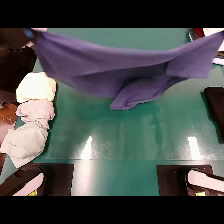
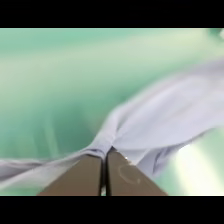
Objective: Fold the shirts.
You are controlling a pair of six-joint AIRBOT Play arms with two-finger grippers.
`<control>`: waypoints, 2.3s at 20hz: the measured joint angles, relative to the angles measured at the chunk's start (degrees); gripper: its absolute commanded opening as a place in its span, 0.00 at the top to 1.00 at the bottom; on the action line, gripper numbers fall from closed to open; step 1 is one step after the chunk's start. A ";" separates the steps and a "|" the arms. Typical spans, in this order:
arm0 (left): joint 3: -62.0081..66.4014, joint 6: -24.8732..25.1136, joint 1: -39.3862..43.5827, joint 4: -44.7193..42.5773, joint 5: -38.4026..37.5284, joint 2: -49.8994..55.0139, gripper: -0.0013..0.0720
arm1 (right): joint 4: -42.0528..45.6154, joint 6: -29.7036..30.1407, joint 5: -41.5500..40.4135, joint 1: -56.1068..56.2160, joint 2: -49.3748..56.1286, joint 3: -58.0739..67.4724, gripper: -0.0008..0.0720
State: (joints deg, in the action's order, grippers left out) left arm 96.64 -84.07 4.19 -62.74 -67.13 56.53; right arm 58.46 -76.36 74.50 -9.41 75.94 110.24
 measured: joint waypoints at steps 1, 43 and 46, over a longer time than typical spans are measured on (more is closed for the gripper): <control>2.91 0.00 0.02 0.72 -0.37 -0.98 0.95 | -0.02 0.00 -1.33 -0.22 -3.13 0.00 0.97; -26.64 10.69 -12.46 9.40 -1.92 20.65 0.07 | 1.40 0.35 9.31 4.37 18.14 -8.44 0.60; -30.71 12.66 -15.08 7.50 -8.07 20.48 0.07 | 1.16 1.75 12.15 2.25 13.55 -17.16 0.60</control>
State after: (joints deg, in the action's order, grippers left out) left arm 65.93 -71.42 -10.90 -55.24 -75.20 77.01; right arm 59.61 -74.61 86.65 -7.16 89.49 93.08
